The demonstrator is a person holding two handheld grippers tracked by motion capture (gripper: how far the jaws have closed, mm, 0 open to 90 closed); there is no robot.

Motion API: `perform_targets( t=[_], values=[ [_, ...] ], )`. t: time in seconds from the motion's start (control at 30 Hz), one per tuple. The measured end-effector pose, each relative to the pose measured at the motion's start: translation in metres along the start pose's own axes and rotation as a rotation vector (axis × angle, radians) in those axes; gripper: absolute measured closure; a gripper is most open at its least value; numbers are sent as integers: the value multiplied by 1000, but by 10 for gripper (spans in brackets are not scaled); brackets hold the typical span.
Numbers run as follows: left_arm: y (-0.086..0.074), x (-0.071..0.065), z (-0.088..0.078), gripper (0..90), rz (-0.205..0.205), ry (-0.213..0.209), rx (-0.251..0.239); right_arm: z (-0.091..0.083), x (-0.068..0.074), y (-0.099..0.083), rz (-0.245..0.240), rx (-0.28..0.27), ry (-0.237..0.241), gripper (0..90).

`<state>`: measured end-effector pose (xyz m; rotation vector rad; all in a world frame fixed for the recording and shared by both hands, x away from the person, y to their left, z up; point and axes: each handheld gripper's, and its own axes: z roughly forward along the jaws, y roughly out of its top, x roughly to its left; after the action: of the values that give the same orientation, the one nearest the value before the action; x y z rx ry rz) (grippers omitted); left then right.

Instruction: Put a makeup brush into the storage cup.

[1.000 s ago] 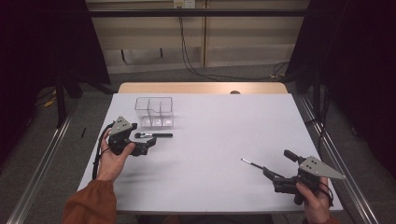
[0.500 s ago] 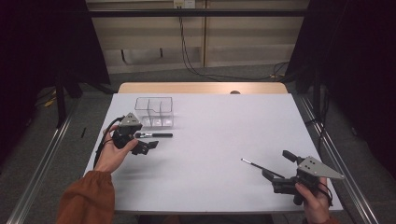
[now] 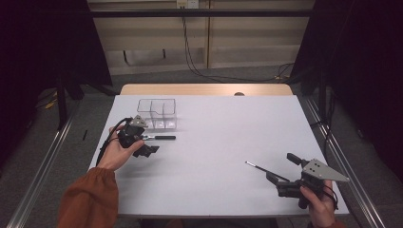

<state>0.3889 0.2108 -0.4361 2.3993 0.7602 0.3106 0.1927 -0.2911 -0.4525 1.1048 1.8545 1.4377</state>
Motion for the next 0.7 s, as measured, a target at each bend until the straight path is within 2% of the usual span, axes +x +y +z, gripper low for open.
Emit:
perform_targets(
  t=[0.03, 0.07, 0.13, 0.2, 0.3, 0.33, 0.37, 0.43, 0.5, 0.53, 0.7],
  values=[
    [3, 0, 1, 51, 33, 0, 69, 0, 0, 0, 1, 0, -1, 0],
    [4, 0, 2, 50, 35, -2, 76, 0, 0, 0, 3, 2, -2, 0],
    [8, 1, 4, 52, 63, -2, 128, 0, -1, 0, 5, 2, -1, 0],
    [11, 0, 4, 54, 65, 13, 141, 0, 0, 0, 4, 2, 0, 0],
    [14, 0, 5, 55, 61, 3, 155, 0, -1, 0, 6, 2, 2, 0],
    [17, 1, 5, 53, 87, -6, 196, 0, -1, 0, 7, 1, 2, 0],
    [18, 0, 5, 53, 75, -7, 197, 0, -1, 0, 6, 1, 0, 0],
    [21, 0, 6, 53, 86, -26, 224, 0, -1, 0, 6, 2, 1, 0],
    [23, 0, 9, 48, 101, -36, 244, 0, -1, 0, 6, 2, 2, 0],
    [25, 0, 10, 51, 122, -43, 266, 0, -1, 0, 6, 3, 1, 0],
    [31, 1, 13, 50, 161, -32, 263, 0, -1, 0, 7, 2, 1, 0]
  ],
)
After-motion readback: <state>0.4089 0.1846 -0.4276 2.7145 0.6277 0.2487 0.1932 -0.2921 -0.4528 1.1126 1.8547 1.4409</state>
